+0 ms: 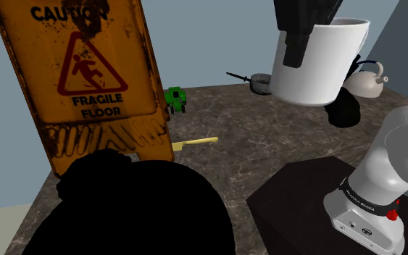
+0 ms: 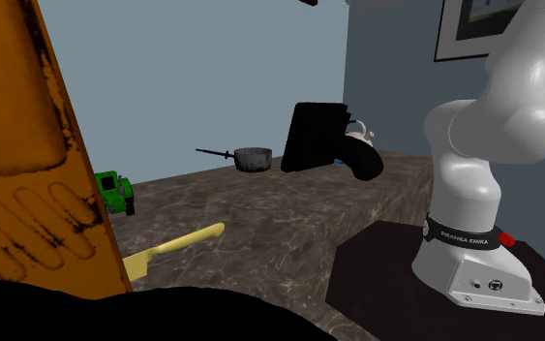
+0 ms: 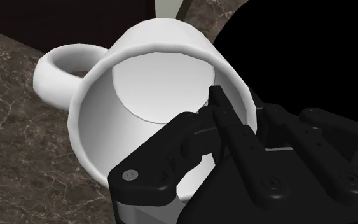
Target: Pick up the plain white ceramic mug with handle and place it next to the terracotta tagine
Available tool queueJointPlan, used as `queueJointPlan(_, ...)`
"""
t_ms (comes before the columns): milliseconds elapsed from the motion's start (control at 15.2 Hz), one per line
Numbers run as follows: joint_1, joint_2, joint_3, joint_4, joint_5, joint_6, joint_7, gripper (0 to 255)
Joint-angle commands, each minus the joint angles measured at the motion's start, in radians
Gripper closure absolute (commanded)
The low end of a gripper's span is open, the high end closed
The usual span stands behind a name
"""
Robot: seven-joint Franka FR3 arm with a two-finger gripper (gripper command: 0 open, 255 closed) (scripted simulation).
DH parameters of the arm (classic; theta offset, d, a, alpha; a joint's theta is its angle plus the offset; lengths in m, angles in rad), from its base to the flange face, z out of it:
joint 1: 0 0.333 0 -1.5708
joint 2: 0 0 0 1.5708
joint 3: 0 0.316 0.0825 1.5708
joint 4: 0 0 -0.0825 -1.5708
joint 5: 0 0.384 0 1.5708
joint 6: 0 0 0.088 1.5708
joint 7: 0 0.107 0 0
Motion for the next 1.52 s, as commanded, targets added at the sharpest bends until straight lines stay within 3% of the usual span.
queueJointPlan(0,0.011,0.001,0.040,0.013,0.018,-0.001,0.056,255)
queueJointPlan(594,0.038,0.072,0.254,0.121,0.059,0.012,0.316,255)
queueJointPlan(990,0.031,0.210,0.477,0.250,0.004,0.035,0.536,255)
queueJointPlan(1122,0.028,0.294,0.585,0.305,-0.057,0.044,0.633,255)
queueJointPlan(1254,0.052,0.429,0.716,0.369,-0.177,0.050,0.766,255)
queueJointPlan(1320,0.100,0.521,0.772,0.406,-0.267,0.046,0.848,255)
queueJointPlan(1452,0.271,0.682,0.793,0.495,-0.428,0.017,0.985,255)
